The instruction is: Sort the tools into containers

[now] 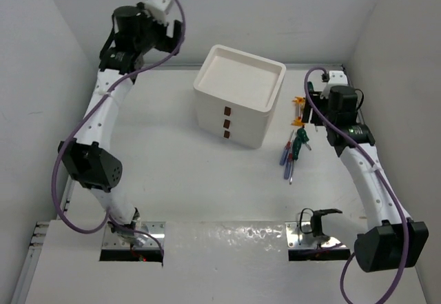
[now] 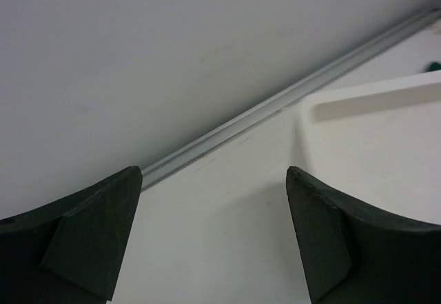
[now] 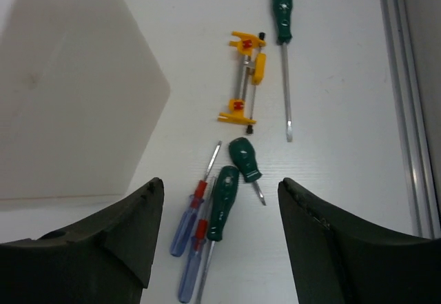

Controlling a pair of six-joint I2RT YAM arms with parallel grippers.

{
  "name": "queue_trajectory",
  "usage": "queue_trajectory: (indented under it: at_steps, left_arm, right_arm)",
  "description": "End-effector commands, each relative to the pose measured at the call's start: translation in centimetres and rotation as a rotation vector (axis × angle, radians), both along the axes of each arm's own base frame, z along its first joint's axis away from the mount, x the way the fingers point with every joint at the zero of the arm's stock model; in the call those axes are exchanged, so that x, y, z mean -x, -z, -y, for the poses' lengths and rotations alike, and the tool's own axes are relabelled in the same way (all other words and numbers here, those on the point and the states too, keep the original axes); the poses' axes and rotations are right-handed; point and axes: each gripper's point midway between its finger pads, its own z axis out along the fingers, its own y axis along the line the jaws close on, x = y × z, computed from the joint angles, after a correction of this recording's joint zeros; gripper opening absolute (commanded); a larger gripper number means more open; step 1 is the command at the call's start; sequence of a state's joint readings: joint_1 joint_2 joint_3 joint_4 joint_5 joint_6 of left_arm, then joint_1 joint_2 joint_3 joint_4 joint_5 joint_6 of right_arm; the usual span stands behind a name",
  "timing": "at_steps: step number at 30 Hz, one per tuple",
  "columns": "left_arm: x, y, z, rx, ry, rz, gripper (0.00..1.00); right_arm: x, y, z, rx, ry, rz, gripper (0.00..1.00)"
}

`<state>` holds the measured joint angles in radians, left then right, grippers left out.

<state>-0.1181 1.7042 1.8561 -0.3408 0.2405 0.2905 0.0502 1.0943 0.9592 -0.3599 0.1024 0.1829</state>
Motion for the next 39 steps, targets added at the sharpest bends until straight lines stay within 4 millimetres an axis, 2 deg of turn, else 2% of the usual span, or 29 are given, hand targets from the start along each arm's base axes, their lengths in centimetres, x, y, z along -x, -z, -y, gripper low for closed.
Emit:
queue_trajectory:
  at_steps: [1, 2, 3, 4, 5, 6, 7, 9, 13, 14, 16, 17, 19, 20, 23, 24, 26, 29, 30, 31, 34, 36, 39]
  left_arm:
    - [2.3, 4.0, 6.5, 0.021, 0.183, -0.233, 0.83]
    - [1.3, 3.7, 7.3, 0.060, 0.176, -0.244, 0.83]
    - [1.0, 3.7, 8.0, 0.071, 0.183, -0.253, 0.83]
    - [1.1, 4.2, 9.0, 0.074, 0.195, -0.279, 0.83]
    - [0.3, 4.5, 9.7, 0.071, 0.198, -0.282, 0.83]
    - [0.3, 5.2, 10.2, 0.063, 0.202, -0.304, 0.83]
    - [0.1, 6.4, 11.4, 0.049, 0.216, -0.324, 0.83]
    - [0.0, 7.6, 12.1, 0.034, 0.212, -0.348, 0.84]
    - [-0.9, 10.9, 12.2, 0.040, 0.166, -0.420, 0.81]
    - [-0.8, 11.5, 12.4, 0.048, 0.171, -0.440, 0.79]
    - [-0.3, 12.2, 12.8, 0.071, 0.189, -0.474, 0.76]
    - [0.0, 13.1, 12.9, 0.077, 0.190, -0.500, 0.74]
    - [0.4, 13.3, 12.9, 0.100, 0.176, -0.521, 0.62]
    - [0.7, 14.0, 12.8, 0.108, 0.170, -0.543, 0.53]
    - [1.8, 14.5, 13.1, 0.151, 0.172, -0.585, 0.35]
    - [1.9, 14.3, 13.5, 0.171, 0.185, -0.585, 0.25]
    - [2.7, 14.7, 13.9, 0.228, 0.176, -0.624, 0.13]
    - [3.0, 14.1, 15.3, 0.297, 0.212, -0.636, 0.01]
    - [3.1, 14.0, 16.0, 0.322, 0.219, -0.647, 0.00]
    - [3.2, 13.9, 16.5, 0.336, 0.231, -0.648, 0.00]
    - [3.0, 13.8, 18.1, 0.372, 0.237, -0.646, 0.00]
    - [2.7, 13.9, 18.7, 0.401, 0.214, -0.651, 0.00]
    - [2.2, 13.8, 19.0, 0.454, 0.173, -0.664, 0.00]
  right_arm:
    - [0.7, -4.2, -2.5, -0.023, -0.004, 0.066, 0.66]
    - [0.9, -5.2, -3.3, -0.043, 0.017, 0.090, 0.63]
    - [1.1, -5.6, -3.1, -0.017, 0.078, 0.105, 0.61]
    - [1.4, -5.9, -3.9, -0.016, 0.090, 0.121, 0.60]
    - [1.9, -6.1, -5.5, -0.023, 0.115, 0.146, 0.60]
    - [2.1, -6.0, -6.5, -0.034, 0.110, 0.152, 0.60]
    - [2.4, -5.9, -8.3, -0.069, 0.086, 0.157, 0.60]
    - [2.1, -4.7, -9.5, -0.090, 0.097, 0.137, 0.60]
    - [0.6, -2.8, -12.1, -0.121, 0.029, 0.074, 0.61]
    - [0.2, -3.4, -12.6, -0.126, 0.016, 0.077, 0.61]
    - [-0.4, -2.7, -13.9, -0.132, -0.025, 0.047, 0.62]
    - [-0.8, -2.9, -14.1, -0.136, -0.029, 0.054, 0.63]
    - [-1.4, -2.1, -14.7, -0.140, -0.039, 0.039, 0.64]
    - [-1.9, -2.1, -14.7, -0.151, -0.037, 0.043, 0.63]
    - [-3.4, -1.1, -14.2, -0.188, -0.025, 0.012, 0.61]
    - [-4.0, -1.0, -14.0, -0.205, -0.018, 0.015, 0.59]
    - [-5.3, -0.6, -12.9, -0.228, 0.003, 0.014, 0.58]
    - [-7.1, -0.9, -11.3, -0.194, 0.028, 0.018, 0.56]
    - [-7.7, -1.2, -10.4, -0.177, 0.039, 0.019, 0.56]
    - [-8.4, -2.3, -10.1, -0.173, 0.043, 0.036, 0.55]
    - [-9.1, -2.4, -8.9, -0.113, 0.057, 0.013, 0.55]
    - [-9.1, -2.3, -7.8, -0.082, 0.082, 0.000, 0.55]
    - [-7.9, -2.1, -6.9, -0.069, 0.103, -0.013, 0.54]
